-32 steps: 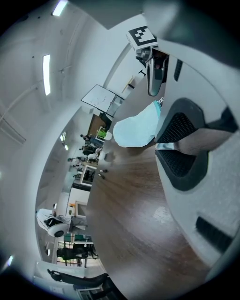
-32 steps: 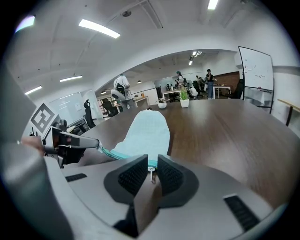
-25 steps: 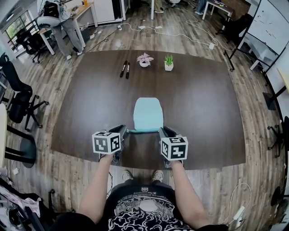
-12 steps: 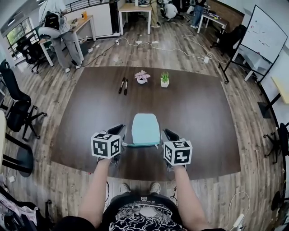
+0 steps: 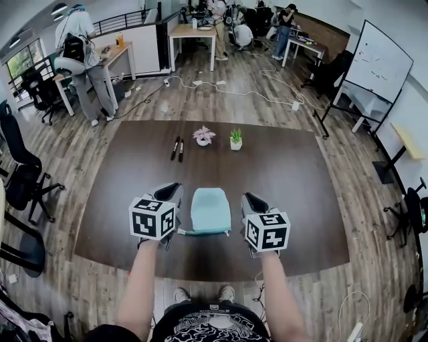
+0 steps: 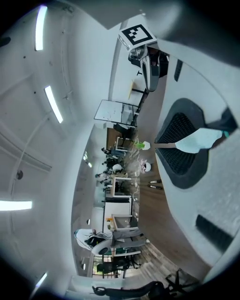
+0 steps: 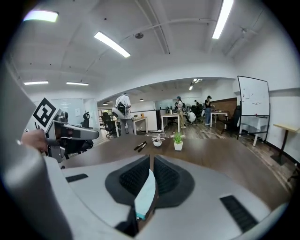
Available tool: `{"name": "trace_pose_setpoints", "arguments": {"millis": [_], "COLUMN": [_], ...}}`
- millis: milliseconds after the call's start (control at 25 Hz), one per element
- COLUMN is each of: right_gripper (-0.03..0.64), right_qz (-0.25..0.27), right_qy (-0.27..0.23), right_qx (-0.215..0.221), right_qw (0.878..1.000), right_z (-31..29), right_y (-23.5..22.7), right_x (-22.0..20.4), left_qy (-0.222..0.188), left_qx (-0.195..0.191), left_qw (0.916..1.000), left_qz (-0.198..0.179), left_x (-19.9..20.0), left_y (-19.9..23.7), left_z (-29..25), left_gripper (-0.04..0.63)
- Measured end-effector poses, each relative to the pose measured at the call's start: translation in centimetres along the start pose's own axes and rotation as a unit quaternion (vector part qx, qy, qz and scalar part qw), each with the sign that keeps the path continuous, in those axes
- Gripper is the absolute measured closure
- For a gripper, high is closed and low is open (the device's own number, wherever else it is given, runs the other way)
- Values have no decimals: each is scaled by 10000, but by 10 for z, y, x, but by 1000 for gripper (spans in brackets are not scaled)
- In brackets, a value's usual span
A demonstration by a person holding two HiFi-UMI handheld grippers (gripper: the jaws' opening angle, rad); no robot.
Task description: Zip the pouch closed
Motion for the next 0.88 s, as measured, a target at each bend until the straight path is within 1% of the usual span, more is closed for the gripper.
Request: {"name": "trace_pose_setpoints", "arguments": {"millis": [240, 400, 680, 880], "right_gripper": [603, 615, 618, 618], "right_qz": [86, 93, 149, 221], "right_qy": [-313, -532, -843, -905], "right_qx": [-98, -129, -153, -180], "right_qw": [9994, 9985, 9962, 9955], "right_z": [21, 30, 44, 46], "right_y": [-3, -4, -4, -4], "right_x": [27, 41, 61, 63], "left_qy": [-160, -249, -313, -322], "left_qx": [-41, 34, 174, 183], "left_qw": [9994, 9986, 9970, 9969], "left_qz": [-296, -455, -687, -697], "left_x": [24, 35, 41, 39], "left_y": [-11, -12, -14, -14], "left_z": [10, 14, 18, 19], "left_gripper": [577, 578, 578, 578]}}
Point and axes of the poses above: the fingertips, and each gripper's own axes: z backward along the fingers, y to its left, x out of its top, the point moved 2 cm from there along z, backward along the fingers, and after that the axes turned 11 degrees about y, right-handed, at the moved point
